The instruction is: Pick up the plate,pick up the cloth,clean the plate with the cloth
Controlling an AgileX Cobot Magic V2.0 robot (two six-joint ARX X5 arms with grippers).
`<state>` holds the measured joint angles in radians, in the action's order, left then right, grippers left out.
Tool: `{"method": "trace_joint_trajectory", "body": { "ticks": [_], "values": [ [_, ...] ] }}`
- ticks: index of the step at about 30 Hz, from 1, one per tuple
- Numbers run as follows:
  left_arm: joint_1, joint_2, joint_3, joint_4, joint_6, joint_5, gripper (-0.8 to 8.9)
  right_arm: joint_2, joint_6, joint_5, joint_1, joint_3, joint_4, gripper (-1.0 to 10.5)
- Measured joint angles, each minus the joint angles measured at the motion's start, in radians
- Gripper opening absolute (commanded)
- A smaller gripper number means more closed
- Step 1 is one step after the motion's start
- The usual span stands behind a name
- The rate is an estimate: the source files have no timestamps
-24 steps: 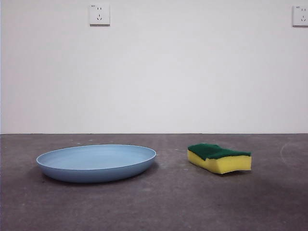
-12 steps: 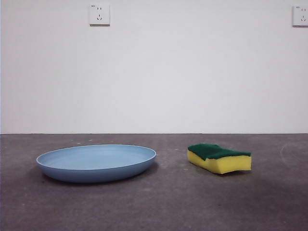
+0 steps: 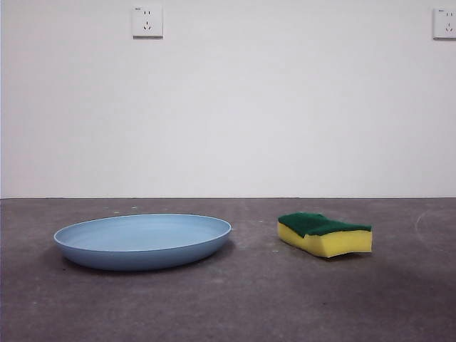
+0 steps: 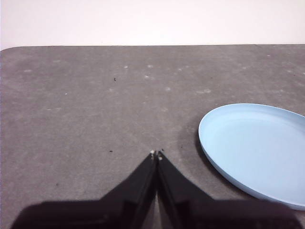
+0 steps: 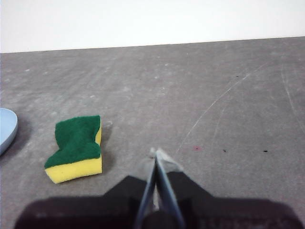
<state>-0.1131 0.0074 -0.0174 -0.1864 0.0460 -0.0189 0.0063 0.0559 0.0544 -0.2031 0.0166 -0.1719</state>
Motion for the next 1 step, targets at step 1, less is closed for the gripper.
{"method": "trace_joint_trajectory", "body": {
  "ticks": [1],
  "values": [
    [0.000, 0.000, 0.000, 0.000, 0.000, 0.000, -0.03, 0.000, 0.000, 0.000, 0.000, 0.000, 0.000, 0.0]
  ]
}}
